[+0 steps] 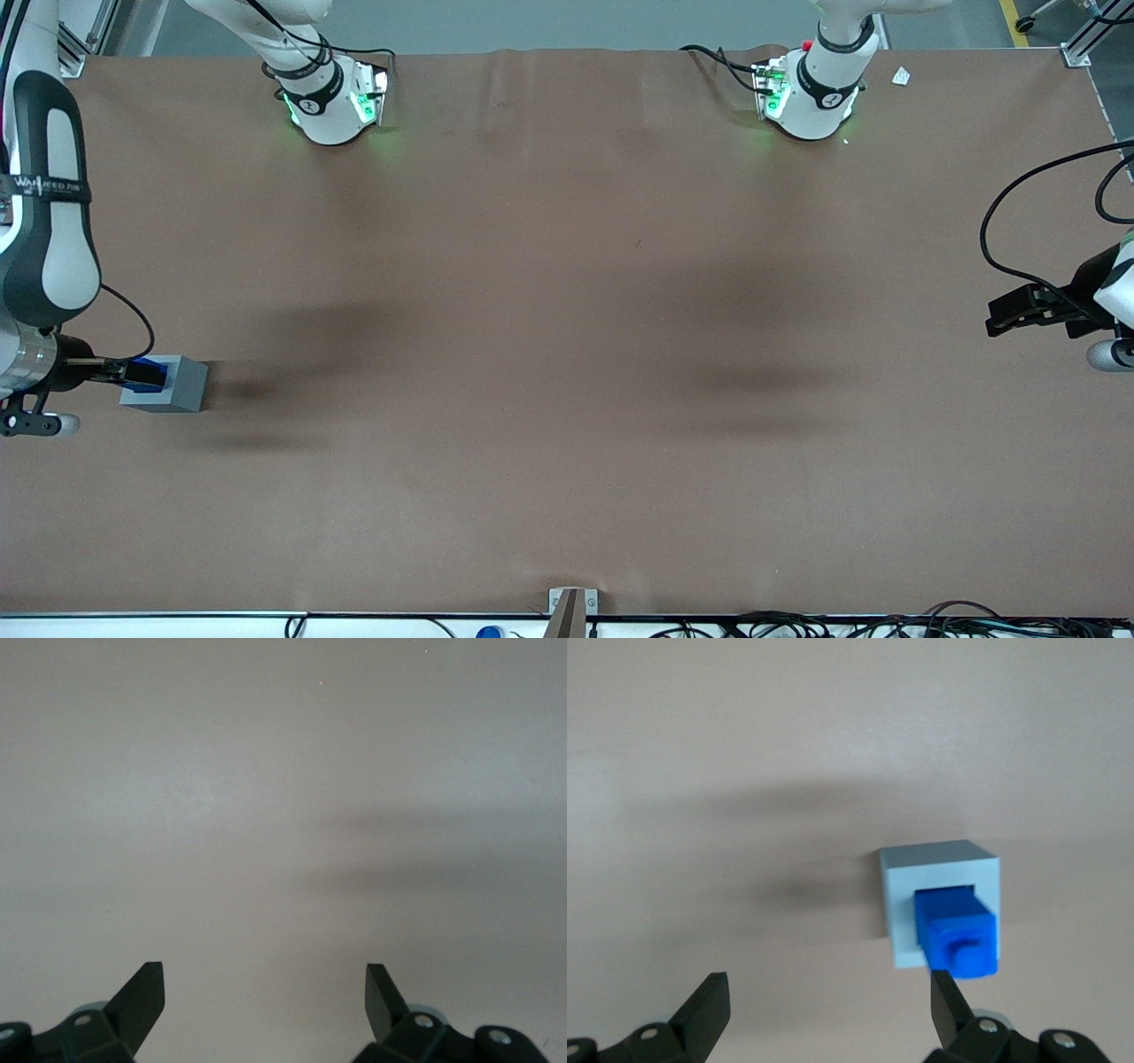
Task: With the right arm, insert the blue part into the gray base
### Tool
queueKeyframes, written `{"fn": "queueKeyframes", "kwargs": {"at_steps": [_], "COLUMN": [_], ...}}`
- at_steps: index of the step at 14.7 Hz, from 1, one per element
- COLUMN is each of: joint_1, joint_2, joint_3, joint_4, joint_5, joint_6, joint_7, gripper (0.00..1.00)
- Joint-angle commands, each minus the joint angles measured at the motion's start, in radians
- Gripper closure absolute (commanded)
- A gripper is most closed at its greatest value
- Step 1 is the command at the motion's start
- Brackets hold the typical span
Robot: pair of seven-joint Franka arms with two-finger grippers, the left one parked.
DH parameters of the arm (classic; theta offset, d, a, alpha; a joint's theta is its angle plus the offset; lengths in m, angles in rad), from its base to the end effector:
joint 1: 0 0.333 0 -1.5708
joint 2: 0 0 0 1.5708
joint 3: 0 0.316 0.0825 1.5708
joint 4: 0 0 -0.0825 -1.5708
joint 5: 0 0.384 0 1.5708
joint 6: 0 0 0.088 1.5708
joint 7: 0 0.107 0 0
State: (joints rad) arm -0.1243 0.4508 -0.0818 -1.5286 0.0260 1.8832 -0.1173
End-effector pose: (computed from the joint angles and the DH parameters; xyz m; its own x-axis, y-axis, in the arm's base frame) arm 0.6620 -0.1287 0.3905 0.9913 -0.0910 -0.0952 -0.0914 -0.9958 0.0006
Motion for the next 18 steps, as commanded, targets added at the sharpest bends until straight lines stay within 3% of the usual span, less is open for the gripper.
{"fn": "queueKeyframes", "kwargs": {"at_steps": [1, 18], "joint_1": [0.017, 0.067], "joint_2": [-0.064, -0.375], "joint_3": [-0.003, -0.001], "joint_4": [-0.021, -0.024], "joint_5": [0.003, 0.002], "joint_6": [-0.056, -0.278], "joint_7": [0.031, 0.059], "gripper": [0.00, 0.00]}}
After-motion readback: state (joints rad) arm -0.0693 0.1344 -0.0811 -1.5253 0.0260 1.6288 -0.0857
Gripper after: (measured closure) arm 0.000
